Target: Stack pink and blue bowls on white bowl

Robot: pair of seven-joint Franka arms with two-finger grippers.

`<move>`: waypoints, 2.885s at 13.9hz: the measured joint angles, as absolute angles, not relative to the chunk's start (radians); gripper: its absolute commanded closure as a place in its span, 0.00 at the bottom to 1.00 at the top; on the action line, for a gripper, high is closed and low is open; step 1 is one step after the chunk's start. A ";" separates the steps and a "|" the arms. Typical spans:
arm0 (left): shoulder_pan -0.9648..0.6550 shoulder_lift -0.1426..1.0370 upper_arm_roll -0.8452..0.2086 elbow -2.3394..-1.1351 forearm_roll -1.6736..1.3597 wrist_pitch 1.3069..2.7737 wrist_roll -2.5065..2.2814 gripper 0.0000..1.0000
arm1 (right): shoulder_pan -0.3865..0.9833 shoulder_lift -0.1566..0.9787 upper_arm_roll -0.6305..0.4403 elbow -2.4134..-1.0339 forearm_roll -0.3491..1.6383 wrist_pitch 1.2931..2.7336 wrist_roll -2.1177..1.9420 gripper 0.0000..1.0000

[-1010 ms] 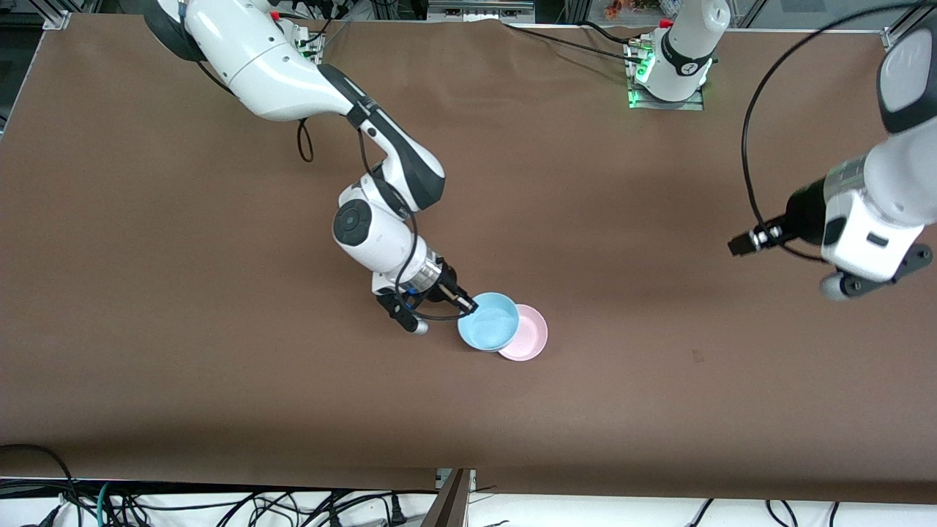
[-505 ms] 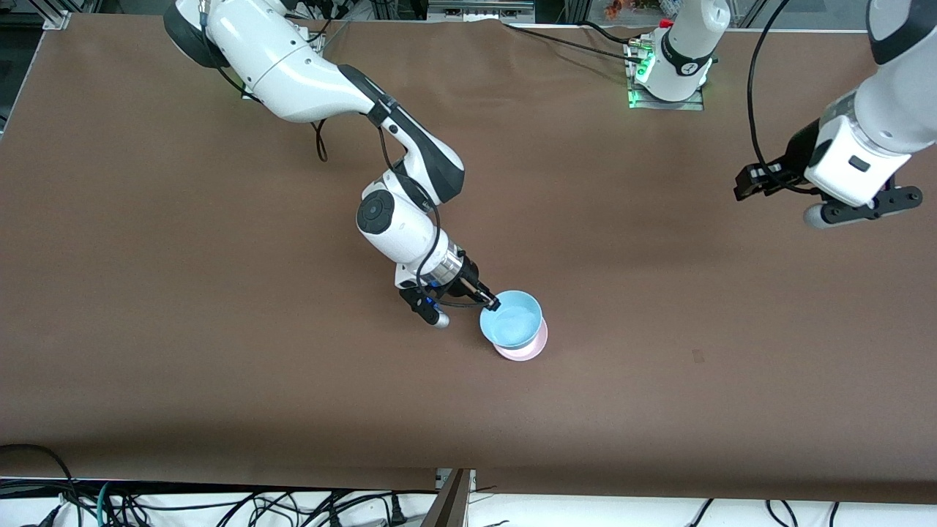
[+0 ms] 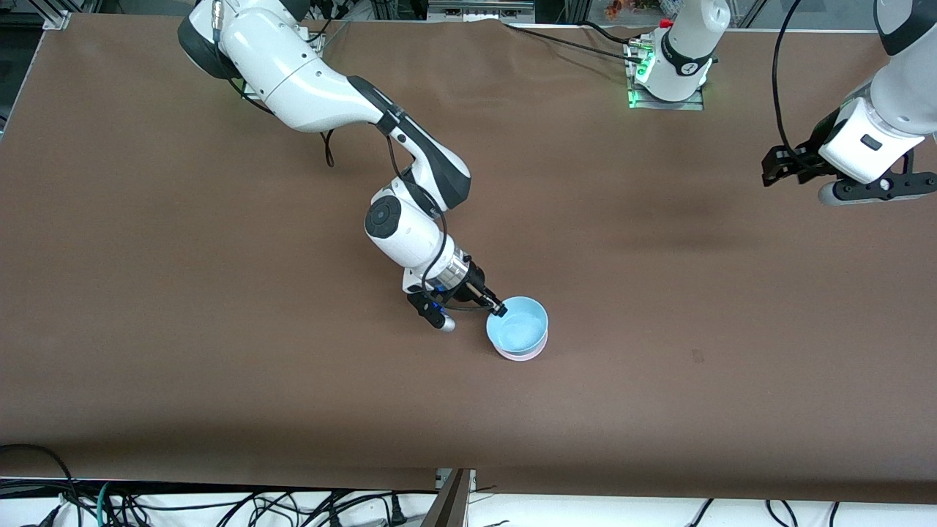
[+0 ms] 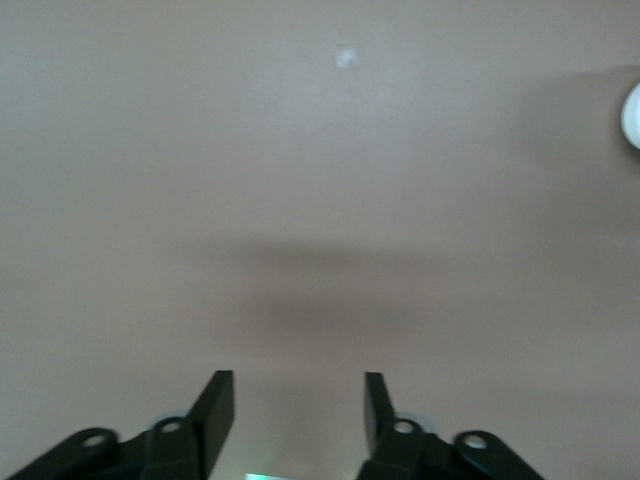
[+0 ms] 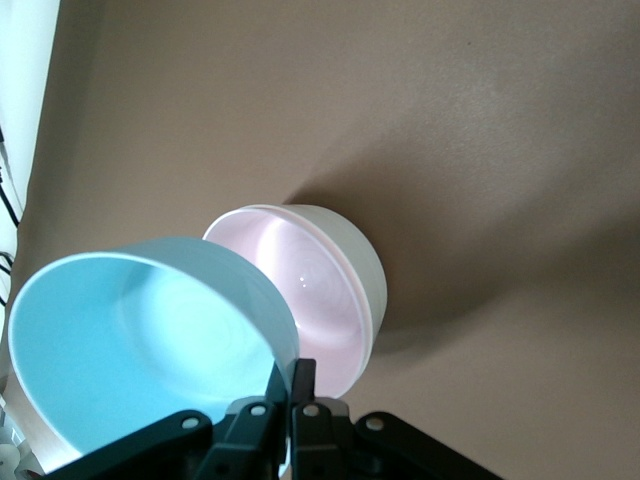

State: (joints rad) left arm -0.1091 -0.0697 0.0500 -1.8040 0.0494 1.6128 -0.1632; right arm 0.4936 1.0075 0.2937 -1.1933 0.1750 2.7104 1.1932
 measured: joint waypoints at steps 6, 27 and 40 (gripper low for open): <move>-0.113 -0.076 0.027 -1.766 0.052 1.623 -0.170 0.00 | 0.499 1.022 0.291 -1.192 0.174 2.711 1.192 0.82; -0.132 -0.043 0.004 -1.701 -0.004 1.587 -0.074 0.00 | 0.221 0.793 0.272 -1.092 0.109 1.905 0.458 0.00; -0.132 -0.031 0.004 -1.696 -0.005 1.587 -0.075 0.00 | 0.002 0.180 0.159 -1.438 -0.050 1.551 0.063 0.00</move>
State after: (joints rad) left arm -0.1316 -0.0308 0.0035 -1.6957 -0.0049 1.5871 -0.0746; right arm 0.0022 0.1797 0.1591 -1.4379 -0.0500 1.5512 0.0629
